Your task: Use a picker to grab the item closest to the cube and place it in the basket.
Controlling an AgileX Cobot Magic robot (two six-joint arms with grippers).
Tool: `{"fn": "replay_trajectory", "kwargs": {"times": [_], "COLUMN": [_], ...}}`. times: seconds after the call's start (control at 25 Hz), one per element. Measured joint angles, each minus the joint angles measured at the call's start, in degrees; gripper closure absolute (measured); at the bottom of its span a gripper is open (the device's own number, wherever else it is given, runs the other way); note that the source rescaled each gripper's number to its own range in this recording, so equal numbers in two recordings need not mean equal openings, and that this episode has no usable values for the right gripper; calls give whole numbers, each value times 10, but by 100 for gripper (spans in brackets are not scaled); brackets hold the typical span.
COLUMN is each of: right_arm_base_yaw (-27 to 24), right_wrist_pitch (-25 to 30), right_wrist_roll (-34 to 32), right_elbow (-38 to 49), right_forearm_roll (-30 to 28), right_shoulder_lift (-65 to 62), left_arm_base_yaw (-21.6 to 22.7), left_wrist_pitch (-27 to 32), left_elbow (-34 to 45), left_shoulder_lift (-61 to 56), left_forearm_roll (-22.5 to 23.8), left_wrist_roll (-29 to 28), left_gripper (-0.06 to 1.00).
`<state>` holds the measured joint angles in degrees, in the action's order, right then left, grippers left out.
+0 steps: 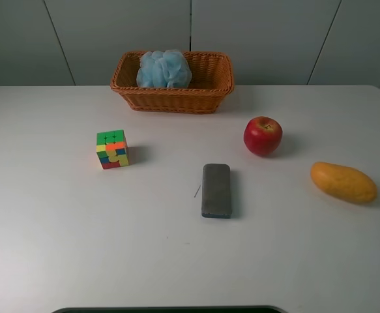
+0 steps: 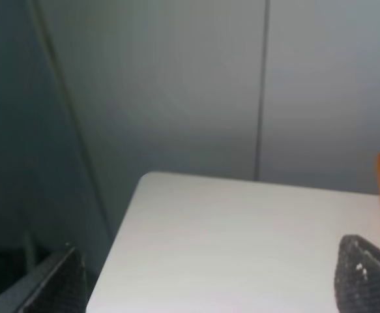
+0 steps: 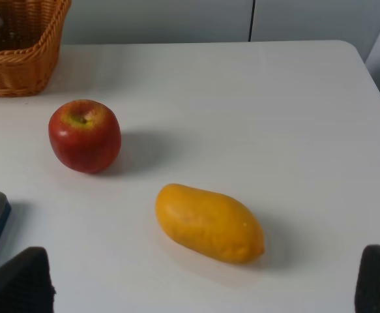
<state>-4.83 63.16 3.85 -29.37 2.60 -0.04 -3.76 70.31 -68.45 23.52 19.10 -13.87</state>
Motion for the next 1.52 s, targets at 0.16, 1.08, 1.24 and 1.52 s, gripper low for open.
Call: {"fn": "replay_trajectory", "kwargs": {"times": [0.16,1.08,1.24,1.52], "right_arm_base_yaw": [0,0,0,0], "right_wrist_pitch": [0,0,0,0], "right_wrist_roll": [0,-1,-2,-3], "right_elbow": [0,0,0,0], "right_forearm_roll": [0,0,0,0], "right_shoulder_lift": [0,0,0,0], "left_arm_base_yaw": [62,72,72,72], "left_wrist_pitch": [-4,-75,-75,-75], "left_elbow": [86,389,389,389], "left_shoulder_lift": [-82,-235,-235,-235], "left_forearm_roll": [-65,-154,-154,-154], "left_wrist_roll": [20,50,50,50], "left_gripper": [-5,-5,-5,-5]}}
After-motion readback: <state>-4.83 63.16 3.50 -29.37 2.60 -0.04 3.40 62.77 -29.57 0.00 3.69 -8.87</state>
